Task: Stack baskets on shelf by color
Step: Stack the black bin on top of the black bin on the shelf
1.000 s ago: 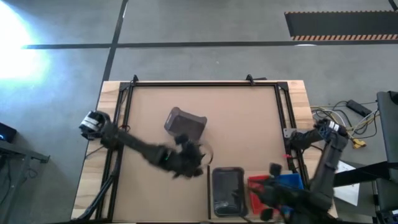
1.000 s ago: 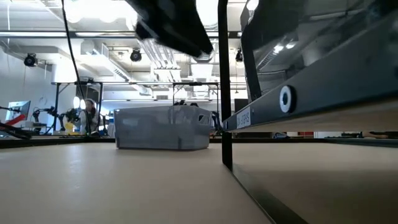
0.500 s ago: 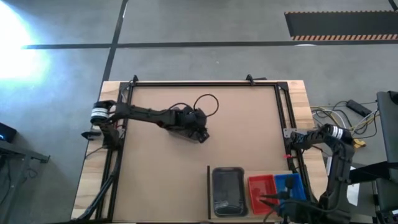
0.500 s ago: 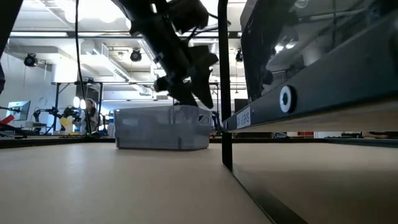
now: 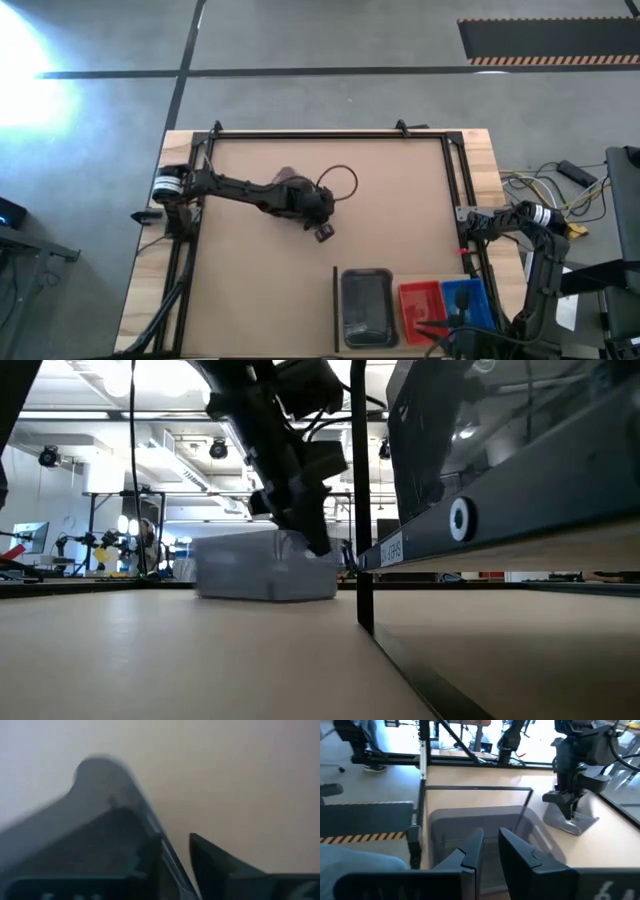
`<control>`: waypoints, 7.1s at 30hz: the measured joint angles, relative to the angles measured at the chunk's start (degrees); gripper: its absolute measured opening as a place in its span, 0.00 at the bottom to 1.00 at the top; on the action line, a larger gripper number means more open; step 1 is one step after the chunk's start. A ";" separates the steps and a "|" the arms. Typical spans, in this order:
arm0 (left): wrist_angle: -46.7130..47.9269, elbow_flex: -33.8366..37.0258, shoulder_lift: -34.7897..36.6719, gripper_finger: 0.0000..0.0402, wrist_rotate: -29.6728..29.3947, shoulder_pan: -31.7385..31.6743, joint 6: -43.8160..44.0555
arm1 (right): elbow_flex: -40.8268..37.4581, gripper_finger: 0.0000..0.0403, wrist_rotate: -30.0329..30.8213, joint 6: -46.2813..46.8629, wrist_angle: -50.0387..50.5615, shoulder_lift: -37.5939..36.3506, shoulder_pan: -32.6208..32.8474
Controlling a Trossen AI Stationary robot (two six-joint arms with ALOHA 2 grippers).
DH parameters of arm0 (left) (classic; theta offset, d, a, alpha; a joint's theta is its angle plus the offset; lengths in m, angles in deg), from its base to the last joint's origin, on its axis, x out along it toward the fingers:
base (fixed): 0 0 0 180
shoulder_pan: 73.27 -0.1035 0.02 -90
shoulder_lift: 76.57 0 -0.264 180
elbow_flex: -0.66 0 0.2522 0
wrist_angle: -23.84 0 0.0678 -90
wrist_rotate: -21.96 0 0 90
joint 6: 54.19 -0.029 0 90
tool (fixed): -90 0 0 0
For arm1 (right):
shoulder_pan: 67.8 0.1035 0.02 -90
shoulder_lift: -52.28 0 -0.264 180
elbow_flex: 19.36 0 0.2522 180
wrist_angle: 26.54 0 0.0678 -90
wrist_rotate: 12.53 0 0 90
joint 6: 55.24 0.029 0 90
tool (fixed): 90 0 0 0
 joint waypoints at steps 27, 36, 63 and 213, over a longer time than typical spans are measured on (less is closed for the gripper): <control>25.54 -23.95 2.10 0.00 -8.29 20.02 -7.66 | 0.00 0.13 -1.76 -6.01 -6.75 0.63 1.03; 25.71 -19.16 1.73 0.00 -14.26 20.09 -7.78 | 0.00 0.13 -2.25 -5.98 -7.03 2.51 1.51; 12.42 -4.60 1.47 0.27 -3.47 16.77 -1.97 | 0.00 0.13 -2.79 -5.97 -7.19 2.51 1.62; 20.05 -27.84 -9.03 0.49 -26.34 41.49 11.72 | 1.27 0.13 -28.42 -24.27 -19.82 2.86 -16.16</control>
